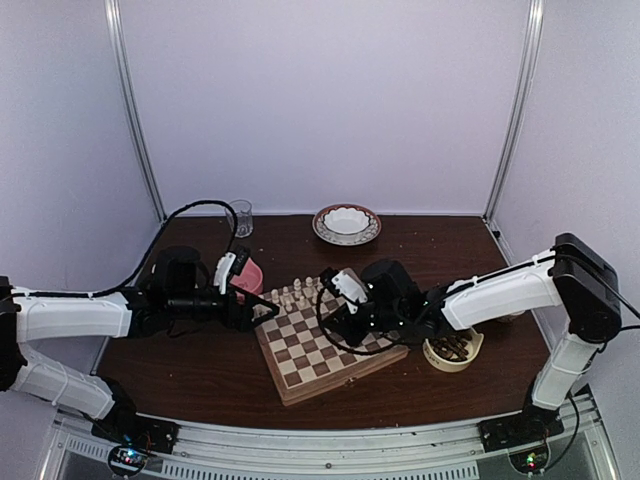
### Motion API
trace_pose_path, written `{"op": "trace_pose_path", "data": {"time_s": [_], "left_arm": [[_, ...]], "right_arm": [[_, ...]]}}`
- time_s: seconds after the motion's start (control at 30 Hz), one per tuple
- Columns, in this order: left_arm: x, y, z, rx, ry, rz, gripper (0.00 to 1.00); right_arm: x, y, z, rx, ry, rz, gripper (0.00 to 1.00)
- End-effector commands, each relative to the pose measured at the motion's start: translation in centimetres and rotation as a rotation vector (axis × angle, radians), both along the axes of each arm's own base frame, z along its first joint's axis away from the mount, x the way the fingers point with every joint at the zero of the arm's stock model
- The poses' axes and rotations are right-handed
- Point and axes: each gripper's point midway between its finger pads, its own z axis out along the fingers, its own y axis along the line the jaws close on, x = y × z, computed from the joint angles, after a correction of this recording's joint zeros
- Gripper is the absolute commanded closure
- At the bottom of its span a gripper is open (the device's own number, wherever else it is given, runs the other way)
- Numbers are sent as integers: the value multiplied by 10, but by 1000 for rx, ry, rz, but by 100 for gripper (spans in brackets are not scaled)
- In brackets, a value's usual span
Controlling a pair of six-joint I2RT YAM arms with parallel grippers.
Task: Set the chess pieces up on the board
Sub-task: Place the pawn on the chessboard, then pick up the pawn from the chessboard.
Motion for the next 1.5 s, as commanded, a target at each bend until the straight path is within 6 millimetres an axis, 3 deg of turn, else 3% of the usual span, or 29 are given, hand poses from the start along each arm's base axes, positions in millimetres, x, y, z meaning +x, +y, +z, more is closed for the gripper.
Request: {"op": "trace_pose_path", "data": {"time_s": [0.0, 0.83, 1.0, 1.23, 1.47], "left_arm": [[3, -5, 13, -7, -48, -16, 9], [7, -3, 10, 21, -45, 4, 9], [8, 0, 9, 33, -49, 17, 9], [9, 2, 8, 43, -54, 28, 9], [9, 3, 8, 46, -56, 30, 8]], "right_arm": [[8, 3, 2, -53, -46, -32, 90], [16, -3, -7, -143, -42, -74, 76], [21, -13, -21, -235, -10, -129, 74], [14, -8, -35, -304, 12, -96, 62], [13, -8, -49, -359, 30, -88, 66]]}}
